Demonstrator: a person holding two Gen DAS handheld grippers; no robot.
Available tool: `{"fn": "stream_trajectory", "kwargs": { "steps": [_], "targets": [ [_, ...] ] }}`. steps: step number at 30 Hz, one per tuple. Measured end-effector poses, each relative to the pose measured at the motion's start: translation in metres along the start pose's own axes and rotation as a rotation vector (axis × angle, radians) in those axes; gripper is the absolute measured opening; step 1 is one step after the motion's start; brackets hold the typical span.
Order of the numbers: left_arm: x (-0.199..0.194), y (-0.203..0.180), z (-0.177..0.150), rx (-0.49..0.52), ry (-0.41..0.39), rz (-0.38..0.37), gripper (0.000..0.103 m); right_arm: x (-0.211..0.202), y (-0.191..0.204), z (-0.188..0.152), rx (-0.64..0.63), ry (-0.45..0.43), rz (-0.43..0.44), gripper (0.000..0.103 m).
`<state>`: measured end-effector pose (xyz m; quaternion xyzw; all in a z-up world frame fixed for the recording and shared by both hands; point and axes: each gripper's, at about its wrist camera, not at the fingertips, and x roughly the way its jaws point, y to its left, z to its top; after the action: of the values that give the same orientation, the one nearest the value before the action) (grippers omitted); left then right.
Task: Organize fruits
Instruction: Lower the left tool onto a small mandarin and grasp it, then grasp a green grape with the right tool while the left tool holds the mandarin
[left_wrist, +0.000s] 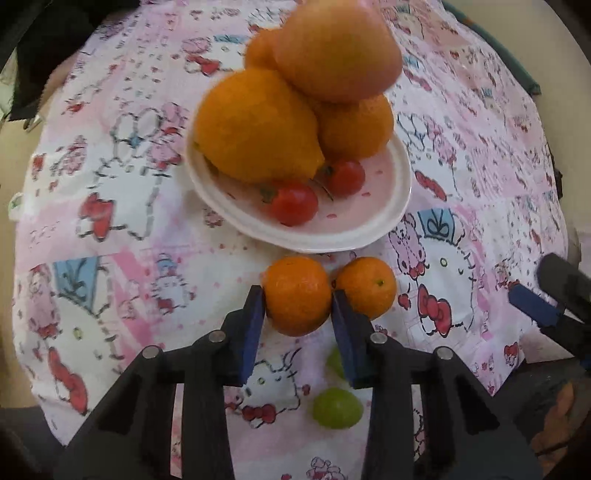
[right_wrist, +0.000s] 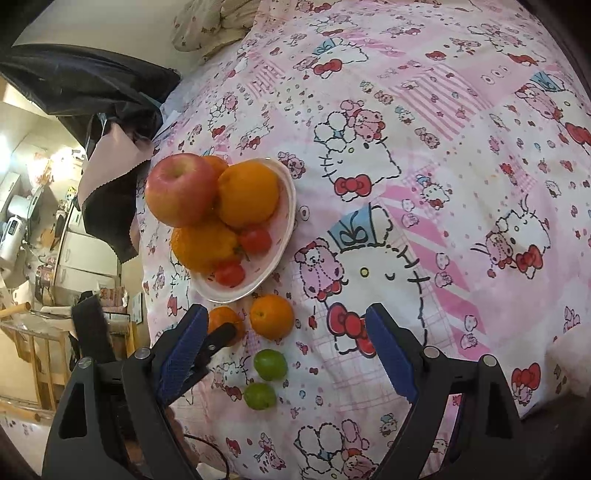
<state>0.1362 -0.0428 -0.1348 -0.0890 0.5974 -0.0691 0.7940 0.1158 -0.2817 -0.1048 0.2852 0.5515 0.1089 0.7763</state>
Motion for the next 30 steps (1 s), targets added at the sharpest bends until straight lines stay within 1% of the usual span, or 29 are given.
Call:
{"fn": "stream_trajectory", "kwargs": {
  "steps": [4,8,10,15,18,22,24,26,28,30],
  "targets": [
    [-0.023,0.013,-0.004,-0.041,-0.027,0.0,0.032,0.005,0.006,-0.001,-0.016,0.011,-0.005,0.089],
    [-0.034,0.025,-0.01,-0.075,-0.031,0.04,0.032,0.008,0.012,-0.004,-0.031,0.016,-0.013,0.089],
    [-0.04,0.027,-0.014,-0.074,-0.039,0.057,0.032,0.01,0.015,-0.005,-0.036,0.019,-0.015,0.089],
    [-0.057,0.029,-0.019,-0.056,-0.07,0.07,0.032,0.014,0.027,-0.01,-0.077,0.027,-0.028,0.089],
    [-0.07,0.033,-0.022,-0.065,-0.085,0.069,0.032,0.016,0.031,-0.012,-0.108,0.033,-0.044,0.089],
    [-0.084,0.044,-0.028,-0.101,-0.117,0.104,0.032,0.021,0.033,-0.017,-0.132,0.068,-0.056,0.089],
    [-0.087,0.05,-0.03,-0.133,-0.12,0.103,0.032,0.026,0.033,-0.019,-0.139,0.099,-0.051,0.089],
    [-0.086,0.054,-0.032,-0.154,-0.111,0.1,0.032,0.032,0.032,-0.021,-0.139,0.147,-0.028,0.086],
    [-0.085,0.055,-0.033,-0.159,-0.108,0.105,0.032,0.037,0.03,-0.022,-0.131,0.185,-0.017,0.077],
    [-0.084,0.054,-0.033,-0.16,-0.11,0.107,0.032,0.045,0.029,-0.025,-0.139,0.223,-0.026,0.071]
  ]
}}
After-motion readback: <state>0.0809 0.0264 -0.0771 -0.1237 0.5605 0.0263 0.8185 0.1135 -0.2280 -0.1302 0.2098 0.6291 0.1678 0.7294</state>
